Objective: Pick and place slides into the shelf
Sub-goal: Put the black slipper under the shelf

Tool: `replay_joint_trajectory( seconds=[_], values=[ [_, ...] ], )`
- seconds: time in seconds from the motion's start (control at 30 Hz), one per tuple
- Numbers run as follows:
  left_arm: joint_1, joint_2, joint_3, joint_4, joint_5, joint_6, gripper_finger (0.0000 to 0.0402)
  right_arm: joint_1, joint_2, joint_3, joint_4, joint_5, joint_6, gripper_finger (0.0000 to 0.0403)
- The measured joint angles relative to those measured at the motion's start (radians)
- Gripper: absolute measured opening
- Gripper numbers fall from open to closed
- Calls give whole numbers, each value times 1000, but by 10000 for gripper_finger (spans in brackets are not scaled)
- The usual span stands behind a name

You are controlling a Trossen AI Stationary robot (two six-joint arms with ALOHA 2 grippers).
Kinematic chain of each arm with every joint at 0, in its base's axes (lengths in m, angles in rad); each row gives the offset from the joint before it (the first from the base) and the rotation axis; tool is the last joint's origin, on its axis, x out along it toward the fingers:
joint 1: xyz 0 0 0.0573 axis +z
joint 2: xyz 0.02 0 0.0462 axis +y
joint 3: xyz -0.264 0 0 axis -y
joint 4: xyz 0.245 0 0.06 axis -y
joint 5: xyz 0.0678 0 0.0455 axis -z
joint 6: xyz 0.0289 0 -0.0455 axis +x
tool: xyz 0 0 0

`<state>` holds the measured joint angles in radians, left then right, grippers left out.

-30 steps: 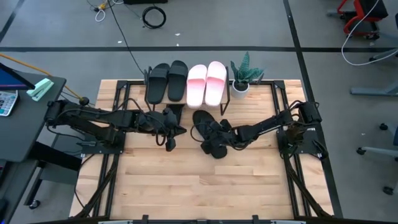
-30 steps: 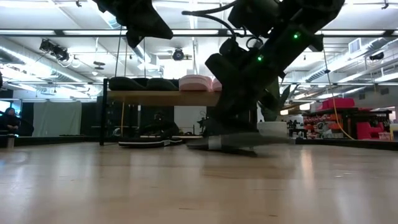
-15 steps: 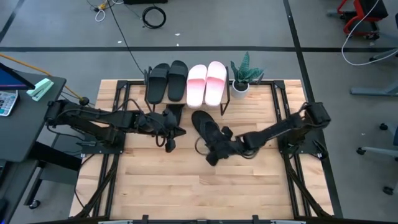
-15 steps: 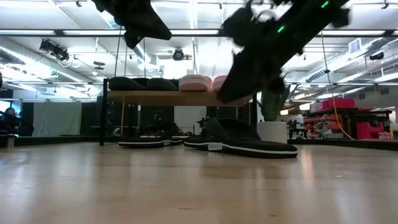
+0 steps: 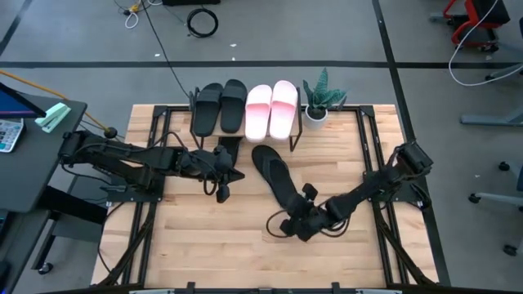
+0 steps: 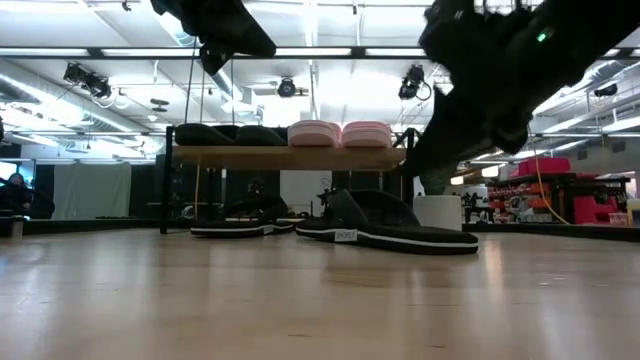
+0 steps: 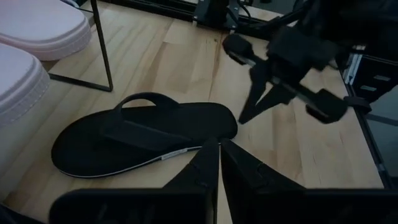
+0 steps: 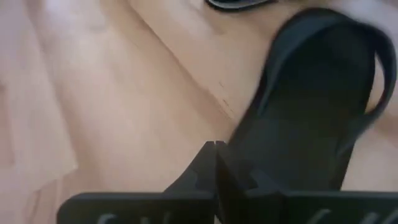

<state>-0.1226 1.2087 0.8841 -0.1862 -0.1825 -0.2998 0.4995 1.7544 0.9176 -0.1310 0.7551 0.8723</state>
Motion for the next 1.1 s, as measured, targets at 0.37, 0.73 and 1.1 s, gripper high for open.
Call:
replay_joint_trajectory(
  seconds=[0.37,0.73,1.1],
  values=[
    [0,0,0,-1,0,0,10,-50,101,3,-97,-73,175,2],
    [0,0,0,-2,0,42,19,-196,178,4,163,-122,-54,2],
    [1,0,0,-2,0,42,14,-342,185,1,315,-226,-62,1]
  ],
)
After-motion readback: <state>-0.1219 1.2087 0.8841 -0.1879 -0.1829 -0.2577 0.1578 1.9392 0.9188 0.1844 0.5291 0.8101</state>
